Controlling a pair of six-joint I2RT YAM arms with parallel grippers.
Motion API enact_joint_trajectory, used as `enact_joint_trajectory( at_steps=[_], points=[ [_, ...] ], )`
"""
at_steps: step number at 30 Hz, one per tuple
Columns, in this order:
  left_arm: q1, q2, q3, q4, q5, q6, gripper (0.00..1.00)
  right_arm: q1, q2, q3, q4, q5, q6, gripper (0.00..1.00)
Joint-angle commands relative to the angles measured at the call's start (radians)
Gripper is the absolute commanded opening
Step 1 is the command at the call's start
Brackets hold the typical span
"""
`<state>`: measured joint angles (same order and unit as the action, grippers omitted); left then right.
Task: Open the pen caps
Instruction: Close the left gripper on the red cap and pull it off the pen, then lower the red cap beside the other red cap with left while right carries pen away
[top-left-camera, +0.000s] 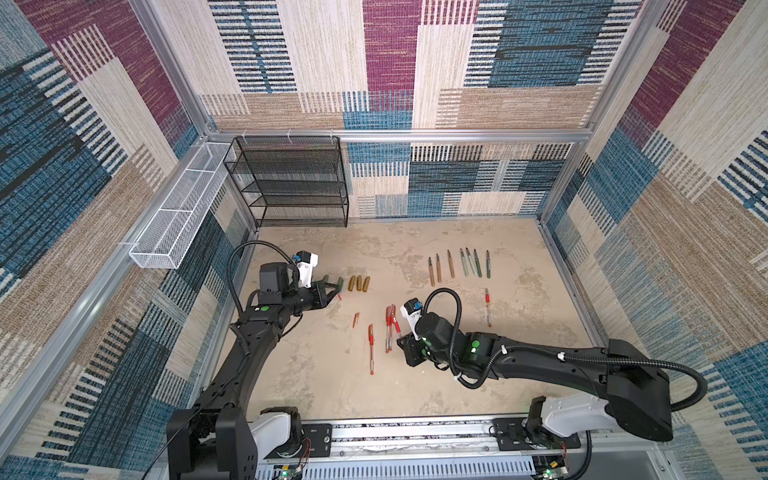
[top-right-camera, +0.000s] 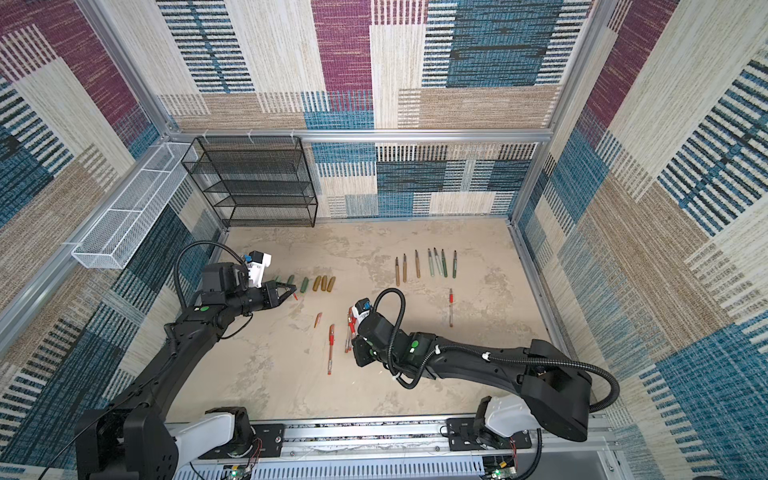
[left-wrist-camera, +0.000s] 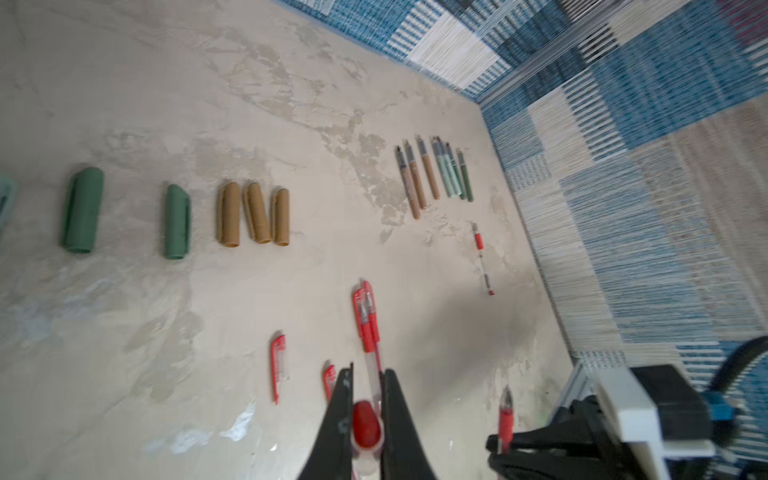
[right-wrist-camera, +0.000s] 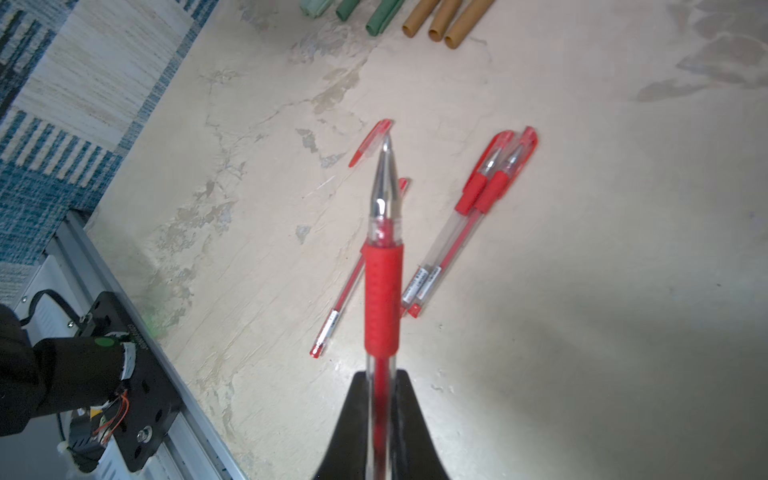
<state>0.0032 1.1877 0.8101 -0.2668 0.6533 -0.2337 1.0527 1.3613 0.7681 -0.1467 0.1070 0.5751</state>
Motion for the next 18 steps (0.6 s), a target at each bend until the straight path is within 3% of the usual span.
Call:
enact_joint_trajectory(
  at_steps=[1,10,18],
  points=[
    [-0.004,0.042,0.032,-0.117,-0.136,0.143,0.0,-0.017,-0.023,0.006,-0.054,0.041,0.051,0.0],
    [-0.105,0.222,0.026,-0.11,-0.227,0.185,0.0,-0.096,-0.109,-0.029,-0.132,0.046,0.119,0.0],
    [-0.127,0.385,0.094,-0.118,-0.259,0.173,0.0,-0.113,-0.243,-0.104,-0.156,0.067,0.16,0.0]
  ],
)
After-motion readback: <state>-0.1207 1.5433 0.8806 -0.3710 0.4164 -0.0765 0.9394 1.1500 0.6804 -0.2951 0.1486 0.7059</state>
